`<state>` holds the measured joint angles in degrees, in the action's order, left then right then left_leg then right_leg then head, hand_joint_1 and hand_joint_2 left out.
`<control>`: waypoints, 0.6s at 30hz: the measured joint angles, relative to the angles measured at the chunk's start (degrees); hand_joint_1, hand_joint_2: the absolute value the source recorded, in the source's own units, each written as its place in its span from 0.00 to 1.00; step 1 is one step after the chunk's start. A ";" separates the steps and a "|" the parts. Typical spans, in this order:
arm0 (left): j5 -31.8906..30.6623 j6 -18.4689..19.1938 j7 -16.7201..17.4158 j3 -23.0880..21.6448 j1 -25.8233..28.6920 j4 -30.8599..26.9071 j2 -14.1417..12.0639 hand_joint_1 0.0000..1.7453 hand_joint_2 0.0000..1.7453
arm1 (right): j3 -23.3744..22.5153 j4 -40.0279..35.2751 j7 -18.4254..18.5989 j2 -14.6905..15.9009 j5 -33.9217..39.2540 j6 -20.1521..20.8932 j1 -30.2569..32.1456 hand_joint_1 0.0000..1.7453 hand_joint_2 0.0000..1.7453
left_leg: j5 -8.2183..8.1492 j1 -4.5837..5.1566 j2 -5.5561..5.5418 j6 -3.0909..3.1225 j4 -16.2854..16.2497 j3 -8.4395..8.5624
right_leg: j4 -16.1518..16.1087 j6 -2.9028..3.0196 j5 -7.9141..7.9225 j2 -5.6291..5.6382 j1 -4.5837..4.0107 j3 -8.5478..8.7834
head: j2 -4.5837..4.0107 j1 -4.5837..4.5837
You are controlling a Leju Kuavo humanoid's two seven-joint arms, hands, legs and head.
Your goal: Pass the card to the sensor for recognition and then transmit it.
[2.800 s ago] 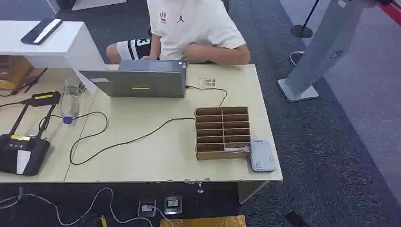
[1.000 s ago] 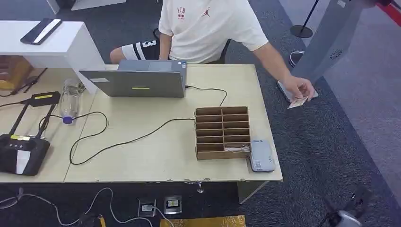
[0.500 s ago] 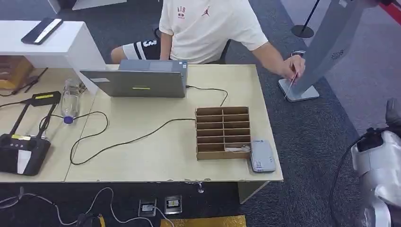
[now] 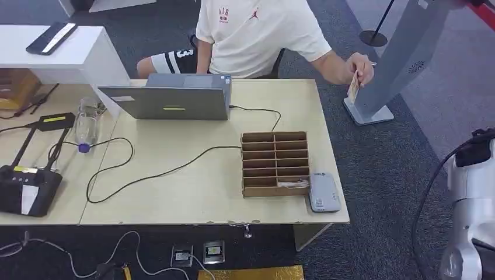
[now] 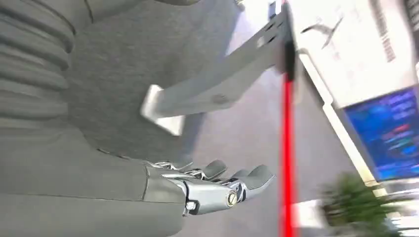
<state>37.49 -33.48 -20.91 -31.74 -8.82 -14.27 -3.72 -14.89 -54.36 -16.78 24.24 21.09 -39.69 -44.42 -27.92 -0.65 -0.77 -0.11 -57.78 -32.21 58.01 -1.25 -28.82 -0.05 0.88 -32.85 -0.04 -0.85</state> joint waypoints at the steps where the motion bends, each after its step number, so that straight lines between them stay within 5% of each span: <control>1: -0.44 -0.07 -0.24 0.00 0.00 0.00 0.04 0.00 0.00 | 0.22 -1.78 1.07 -0.16 -2.51 0.00 -0.23 0.00 1.00 | 0.00 -0.01 0.00 0.00 0.00 0.00 | 0.01 0.00 0.00 -0.01 -0.01 -0.01 | 0.00 0.00; 5: -1.97 -0.11 -1.21 0.00 -0.02 0.00 0.28 0.00 0.00 | 2.36 -12.53 5.54 -0.99 -9.70 0.42 -0.75 0.00 1.00 | 0.00 -0.07 -0.05 -0.01 0.00 0.01 | 0.01 0.01 -0.01 -0.10 -0.08 -0.01 | 0.00 0.00; 11: -4.96 -0.17 -1.21 -1.03 -0.68 0.00 0.37 0.00 0.00 | 5.90 -24.07 5.96 -1.99 -17.56 5.70 -0.58 0.00 1.00 | 0.00 -0.06 -0.04 -0.01 0.00 0.00 | 0.00 0.02 -0.02 -0.09 -0.07 -0.01 | 0.00 -0.02; 14: -6.45 -0.39 -1.21 -1.55 -1.42 -0.02 0.42 0.00 0.00 | 7.81 -27.32 5.30 -2.36 -24.39 9.85 -0.16 0.00 1.00 | 0.00 -0.06 -0.04 -0.01 0.00 0.01 | 0.00 0.02 -0.02 -0.08 -0.07 -0.01 | 0.00 0.00; 18: -9.05 -0.50 -1.10 -2.95 -2.92 -0.02 0.42 0.00 0.00 | 12.07 -31.71 4.78 -2.78 -39.49 20.34 0.57 0.00 1.00 | 0.01 -0.07 -0.05 -0.02 0.01 0.01 | 0.00 0.02 -0.02 -0.10 -0.08 0.01 | 0.00 0.00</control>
<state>28.43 -33.99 -22.01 -34.69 -11.74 -14.29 -3.30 -2.82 -86.08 -12.00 21.46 -18.40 -19.36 -43.85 -27.91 -0.72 -0.82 -0.13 -57.77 -32.20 58.01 -1.23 -28.83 -0.15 0.80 -32.85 -0.04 -0.85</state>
